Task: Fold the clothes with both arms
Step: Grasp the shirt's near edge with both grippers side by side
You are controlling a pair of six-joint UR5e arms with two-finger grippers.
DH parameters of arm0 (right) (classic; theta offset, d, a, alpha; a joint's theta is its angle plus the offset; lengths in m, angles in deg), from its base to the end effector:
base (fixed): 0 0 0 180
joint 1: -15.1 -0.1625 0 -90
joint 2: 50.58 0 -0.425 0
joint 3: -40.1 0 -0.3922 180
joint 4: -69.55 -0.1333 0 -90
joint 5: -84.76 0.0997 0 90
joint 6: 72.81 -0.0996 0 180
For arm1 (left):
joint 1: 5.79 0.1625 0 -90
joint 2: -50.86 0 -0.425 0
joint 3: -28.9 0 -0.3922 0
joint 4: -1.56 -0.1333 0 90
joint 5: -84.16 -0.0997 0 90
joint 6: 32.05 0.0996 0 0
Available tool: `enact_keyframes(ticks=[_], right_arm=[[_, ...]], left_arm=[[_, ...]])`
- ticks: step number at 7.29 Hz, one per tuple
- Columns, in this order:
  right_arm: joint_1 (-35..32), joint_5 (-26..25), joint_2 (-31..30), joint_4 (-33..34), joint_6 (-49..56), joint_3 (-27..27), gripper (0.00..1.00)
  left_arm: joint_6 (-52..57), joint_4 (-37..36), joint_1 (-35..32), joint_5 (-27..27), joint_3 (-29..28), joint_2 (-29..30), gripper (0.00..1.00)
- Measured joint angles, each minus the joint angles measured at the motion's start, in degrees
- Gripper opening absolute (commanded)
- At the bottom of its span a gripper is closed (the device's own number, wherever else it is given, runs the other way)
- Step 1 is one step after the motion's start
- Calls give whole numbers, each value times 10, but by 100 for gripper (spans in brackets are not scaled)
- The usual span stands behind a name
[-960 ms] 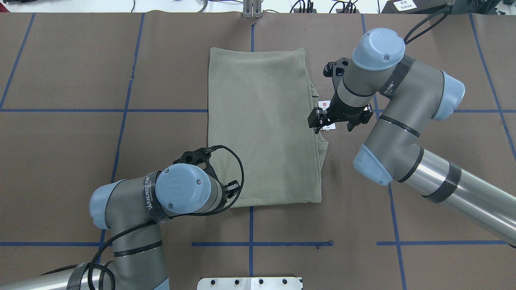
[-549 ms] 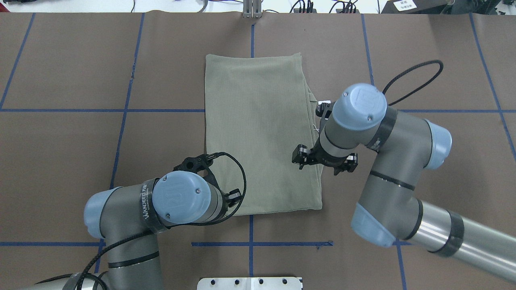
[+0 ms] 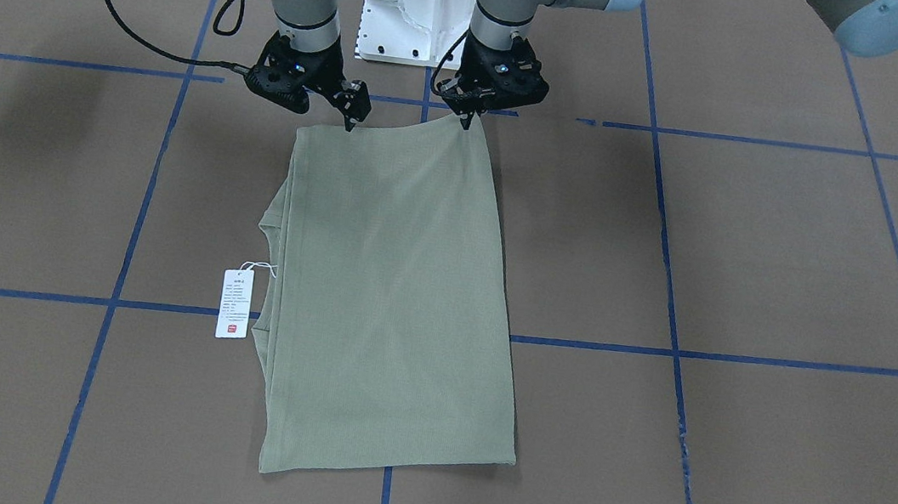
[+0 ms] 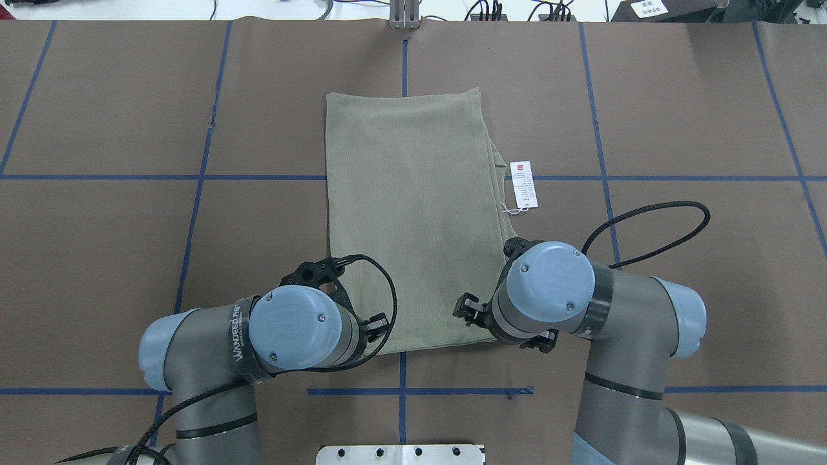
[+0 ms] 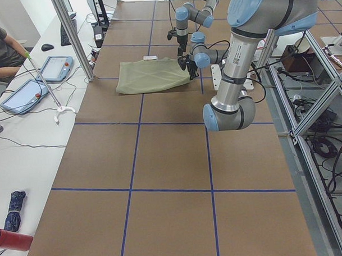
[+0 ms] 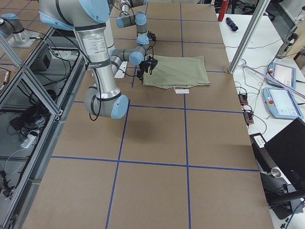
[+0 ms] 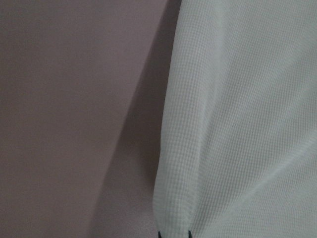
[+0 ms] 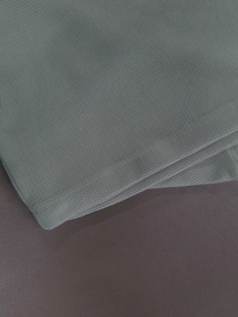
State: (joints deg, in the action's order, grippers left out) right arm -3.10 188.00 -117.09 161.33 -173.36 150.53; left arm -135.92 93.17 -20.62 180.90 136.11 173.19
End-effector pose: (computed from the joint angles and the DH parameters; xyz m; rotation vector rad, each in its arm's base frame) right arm -0.5268 -0.2895 0.2852 -0.1723 -0.7501 0.3920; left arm 0.5695 -0.2766 0.2076 -0.1030 0.8994 -0.4141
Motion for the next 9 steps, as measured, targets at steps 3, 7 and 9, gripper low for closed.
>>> enact_keyframes(ticks=[3,7,9], right_arm=[[3,-13,4,-1,-3,-30,100],[-3,-15,5,-52,-7,-54,100],[-4,-14,5,-63,-10,-61,100]], left_arm=[[-2,4,2,1,3,5,0],[-4,4,5,0,3,6,0],[-5,4,5,0,3,6,0]])
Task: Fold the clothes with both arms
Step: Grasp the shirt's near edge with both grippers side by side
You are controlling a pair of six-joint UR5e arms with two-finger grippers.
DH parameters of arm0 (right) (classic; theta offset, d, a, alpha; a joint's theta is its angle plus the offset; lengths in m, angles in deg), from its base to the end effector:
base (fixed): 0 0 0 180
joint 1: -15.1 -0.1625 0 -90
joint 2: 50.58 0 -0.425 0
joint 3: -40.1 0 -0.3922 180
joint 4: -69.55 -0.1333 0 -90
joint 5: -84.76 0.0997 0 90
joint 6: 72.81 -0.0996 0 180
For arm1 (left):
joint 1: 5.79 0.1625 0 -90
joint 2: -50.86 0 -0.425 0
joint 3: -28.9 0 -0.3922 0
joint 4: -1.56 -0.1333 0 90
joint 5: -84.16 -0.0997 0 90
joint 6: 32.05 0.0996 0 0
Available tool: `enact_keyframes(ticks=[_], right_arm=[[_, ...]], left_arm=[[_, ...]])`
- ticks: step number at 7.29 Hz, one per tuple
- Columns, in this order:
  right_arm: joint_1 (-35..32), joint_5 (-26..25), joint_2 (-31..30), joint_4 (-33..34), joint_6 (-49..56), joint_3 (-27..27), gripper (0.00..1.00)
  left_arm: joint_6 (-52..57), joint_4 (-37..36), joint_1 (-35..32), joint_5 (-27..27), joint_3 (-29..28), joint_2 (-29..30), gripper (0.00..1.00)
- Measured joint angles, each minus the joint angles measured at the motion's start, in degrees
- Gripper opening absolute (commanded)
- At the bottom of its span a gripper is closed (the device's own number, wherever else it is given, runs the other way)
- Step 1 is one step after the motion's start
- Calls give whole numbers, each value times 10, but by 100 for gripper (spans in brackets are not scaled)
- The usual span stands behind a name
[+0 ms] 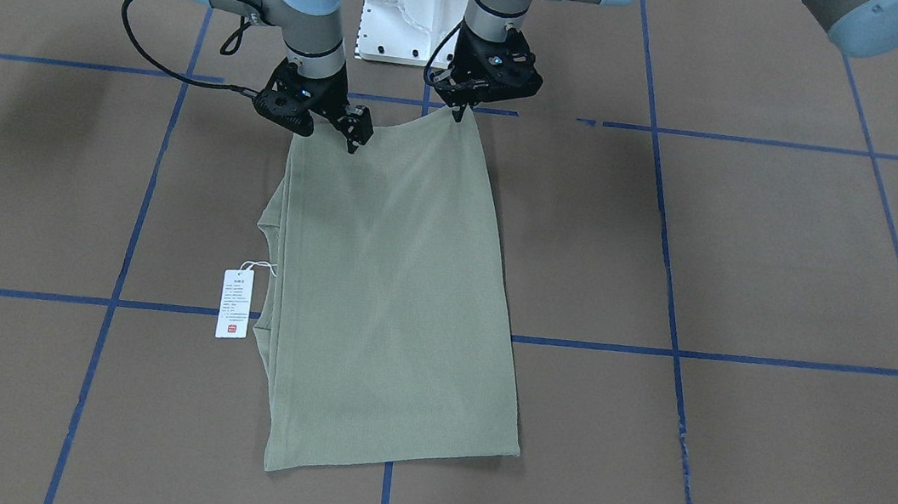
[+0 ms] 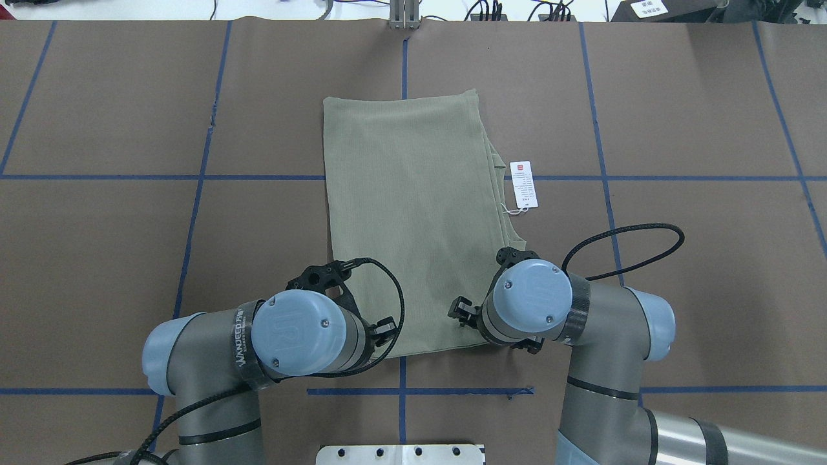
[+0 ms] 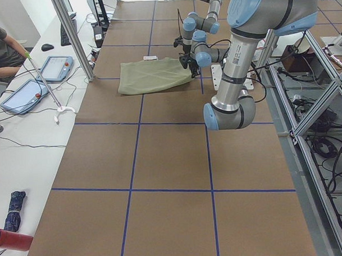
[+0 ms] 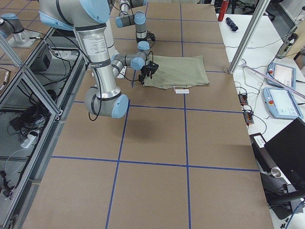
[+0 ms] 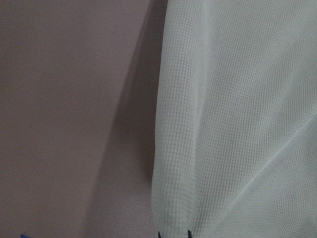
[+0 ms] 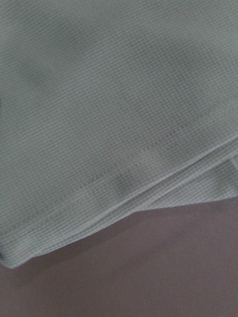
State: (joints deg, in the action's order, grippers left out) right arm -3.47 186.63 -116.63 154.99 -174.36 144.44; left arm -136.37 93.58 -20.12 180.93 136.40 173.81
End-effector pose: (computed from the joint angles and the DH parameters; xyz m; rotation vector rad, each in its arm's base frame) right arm -0.5515 -0.3043 0.3115 -0.1526 -0.7616 0.4218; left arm 0.5707 -0.2712 0.1979 -0.1105 0.9216 -0.4099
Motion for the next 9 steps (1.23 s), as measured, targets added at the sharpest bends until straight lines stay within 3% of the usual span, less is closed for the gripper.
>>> enact_keyframes(ticks=[5,6,7,8,9], right_arm=[[-2,0,-8,4,-9,6,99],[-2,0,-8,4,-12,6,73],[-2,0,-8,4,-14,7,32],[-2,0,-8,4,-16,7,10],[-1,-1,-8,3,-18,7,0]], left_arm=[[0,0,0,1,0,0,0],[0,0,0,1,0,0,0],[0,0,0,1,0,0,0],[0,0,1,1,0,1,0],[0,0,1,1,1,1,0]])
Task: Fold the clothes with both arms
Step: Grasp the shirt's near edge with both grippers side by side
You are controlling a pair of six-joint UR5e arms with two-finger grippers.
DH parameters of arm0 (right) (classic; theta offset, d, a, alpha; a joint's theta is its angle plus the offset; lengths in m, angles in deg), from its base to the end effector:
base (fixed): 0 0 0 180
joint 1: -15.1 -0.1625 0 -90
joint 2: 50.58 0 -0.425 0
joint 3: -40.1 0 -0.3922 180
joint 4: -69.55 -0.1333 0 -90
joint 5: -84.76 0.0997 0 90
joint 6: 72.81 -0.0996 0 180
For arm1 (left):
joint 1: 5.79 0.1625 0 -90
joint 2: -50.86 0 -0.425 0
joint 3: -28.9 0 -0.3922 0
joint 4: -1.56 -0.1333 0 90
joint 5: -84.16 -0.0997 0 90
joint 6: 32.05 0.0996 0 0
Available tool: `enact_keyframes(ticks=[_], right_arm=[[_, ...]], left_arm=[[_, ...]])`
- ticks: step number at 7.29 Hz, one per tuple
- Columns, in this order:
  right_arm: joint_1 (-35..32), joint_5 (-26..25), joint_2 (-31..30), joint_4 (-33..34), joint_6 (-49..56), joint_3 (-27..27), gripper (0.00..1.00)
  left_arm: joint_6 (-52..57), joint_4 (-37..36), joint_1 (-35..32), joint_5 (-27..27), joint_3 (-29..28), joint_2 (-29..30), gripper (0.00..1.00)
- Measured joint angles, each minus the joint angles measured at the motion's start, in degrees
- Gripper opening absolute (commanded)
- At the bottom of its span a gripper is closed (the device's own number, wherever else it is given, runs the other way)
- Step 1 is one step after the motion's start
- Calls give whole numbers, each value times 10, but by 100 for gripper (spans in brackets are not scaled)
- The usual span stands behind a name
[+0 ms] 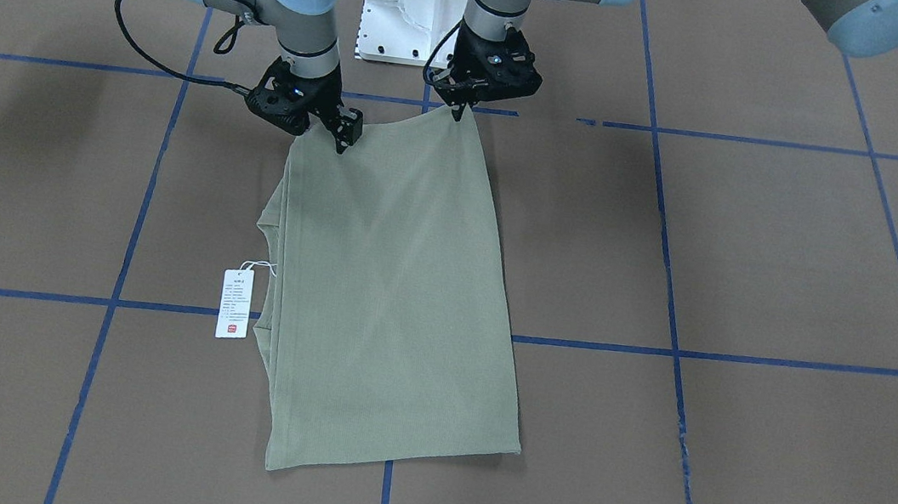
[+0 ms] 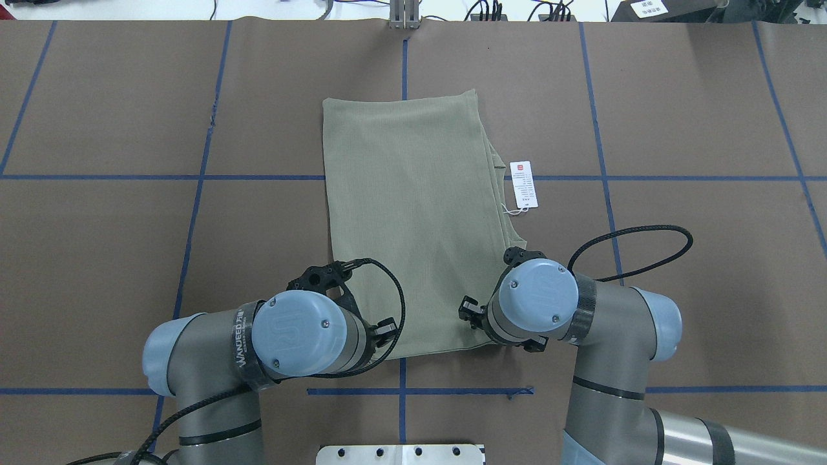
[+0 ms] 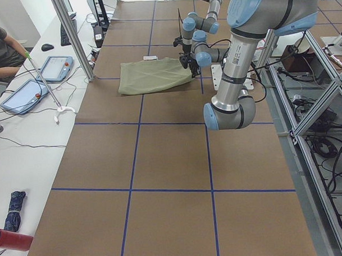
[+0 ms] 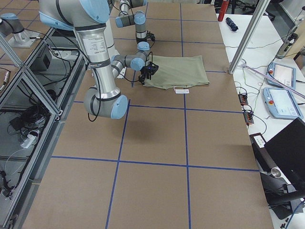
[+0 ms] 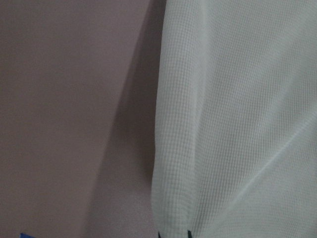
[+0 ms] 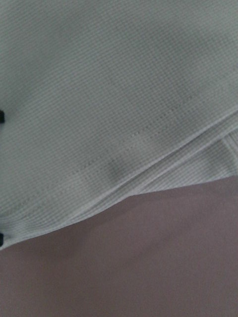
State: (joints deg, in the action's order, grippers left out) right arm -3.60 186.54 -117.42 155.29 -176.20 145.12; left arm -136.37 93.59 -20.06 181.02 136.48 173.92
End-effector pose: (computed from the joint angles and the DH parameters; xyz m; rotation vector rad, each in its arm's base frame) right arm -0.5461 -0.3041 0.3155 -0.1632 -0.7531 0.4563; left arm 0.5706 -0.2704 0.1961 -0.1124 0.9250 -0.4077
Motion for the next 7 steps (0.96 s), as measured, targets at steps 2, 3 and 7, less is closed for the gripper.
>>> enact_keyframes(ticks=[2,3,7], right_arm=[[2,0,2,0,-1,0,0],[3,0,5,0,-1,0,0],[0,2,9,-4,-1,9,0]], left_arm=[[0,0,0,0,1,1,0],[0,0,0,0,1,1,0],[0,0,0,0,0,1,0]])
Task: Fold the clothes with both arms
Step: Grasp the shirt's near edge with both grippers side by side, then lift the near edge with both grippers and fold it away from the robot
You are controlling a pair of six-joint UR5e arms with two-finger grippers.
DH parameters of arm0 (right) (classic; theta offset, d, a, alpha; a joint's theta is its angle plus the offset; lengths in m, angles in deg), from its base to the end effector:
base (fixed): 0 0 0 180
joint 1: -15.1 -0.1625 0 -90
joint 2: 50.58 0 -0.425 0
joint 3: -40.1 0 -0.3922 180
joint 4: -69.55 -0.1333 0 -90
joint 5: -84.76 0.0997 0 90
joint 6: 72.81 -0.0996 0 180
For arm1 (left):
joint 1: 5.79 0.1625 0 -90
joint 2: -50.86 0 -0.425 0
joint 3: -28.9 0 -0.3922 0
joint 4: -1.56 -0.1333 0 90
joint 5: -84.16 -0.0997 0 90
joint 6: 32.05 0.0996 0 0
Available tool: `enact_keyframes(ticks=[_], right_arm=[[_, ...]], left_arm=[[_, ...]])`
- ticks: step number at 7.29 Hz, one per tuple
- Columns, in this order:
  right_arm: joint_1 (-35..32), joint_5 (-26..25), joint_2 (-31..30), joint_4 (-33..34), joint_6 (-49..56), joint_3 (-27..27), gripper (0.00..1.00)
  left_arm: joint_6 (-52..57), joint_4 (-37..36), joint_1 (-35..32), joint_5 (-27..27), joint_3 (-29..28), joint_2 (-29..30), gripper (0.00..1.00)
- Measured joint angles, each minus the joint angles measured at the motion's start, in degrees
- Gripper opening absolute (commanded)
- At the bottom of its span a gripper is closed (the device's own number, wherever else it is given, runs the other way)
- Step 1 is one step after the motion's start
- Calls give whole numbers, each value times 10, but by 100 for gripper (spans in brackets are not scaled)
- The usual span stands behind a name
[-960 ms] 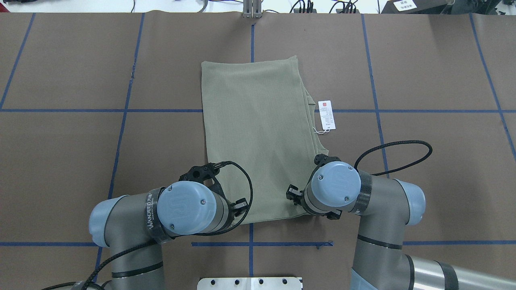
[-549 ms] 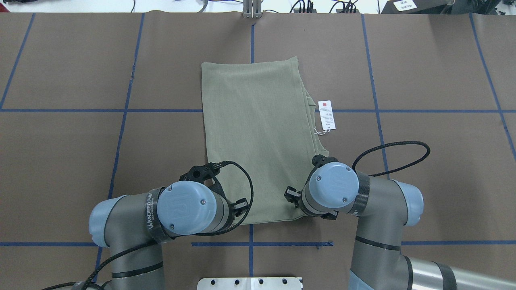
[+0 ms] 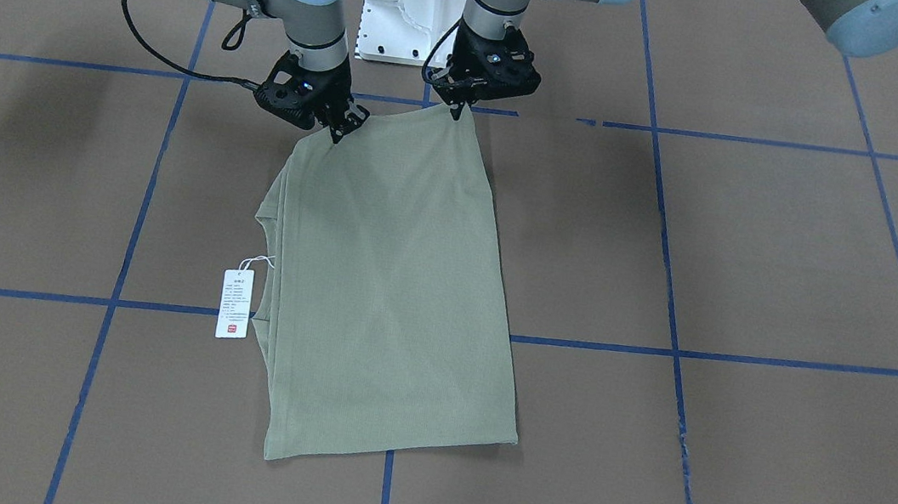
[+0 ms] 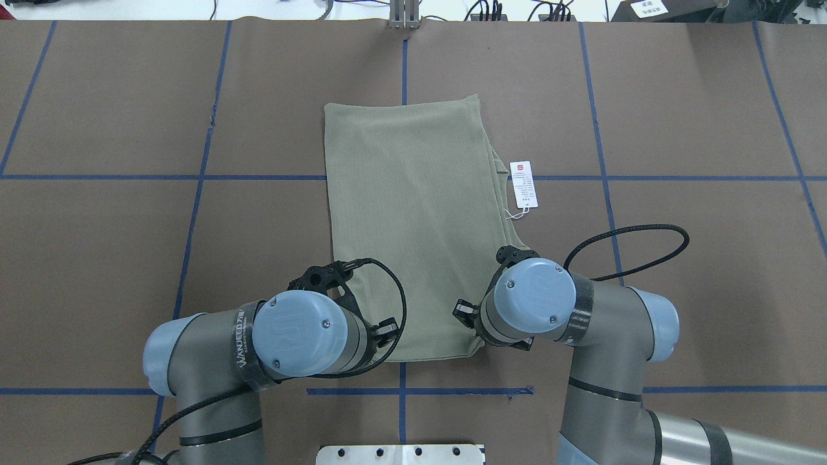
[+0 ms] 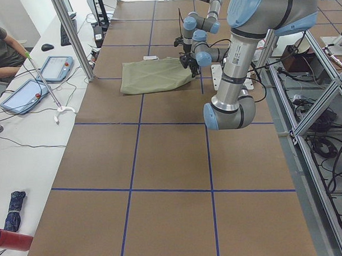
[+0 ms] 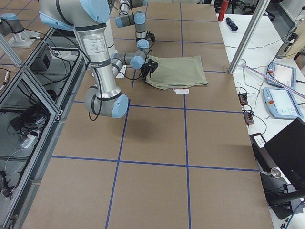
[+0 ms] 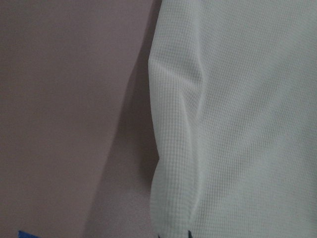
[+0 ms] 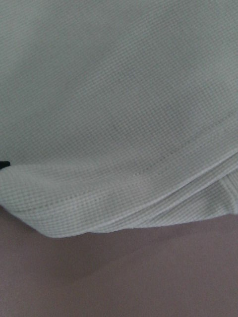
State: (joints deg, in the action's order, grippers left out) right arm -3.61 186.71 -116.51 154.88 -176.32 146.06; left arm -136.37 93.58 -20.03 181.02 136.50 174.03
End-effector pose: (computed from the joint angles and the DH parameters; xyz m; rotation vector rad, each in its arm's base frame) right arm -0.5445 -0.3034 0.2974 -0.1638 -0.7924 0.4503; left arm 0.5707 -0.2701 0.1948 -0.1126 0.9270 -0.4069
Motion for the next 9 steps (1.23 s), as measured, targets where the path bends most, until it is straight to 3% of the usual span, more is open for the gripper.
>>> enact_keyframes(ticks=[3,6,9], right_arm=[[-2,10,-28,1,0,64,0],[30,55,-58,5,-6,161,0],[27,83,-55,3,-6,174,0]], left_arm=[[1,-2,13,-2,19,-11,0],[2,-35,58,-3,110,-54,0],[3,-50,60,-2,143,-52,0]])
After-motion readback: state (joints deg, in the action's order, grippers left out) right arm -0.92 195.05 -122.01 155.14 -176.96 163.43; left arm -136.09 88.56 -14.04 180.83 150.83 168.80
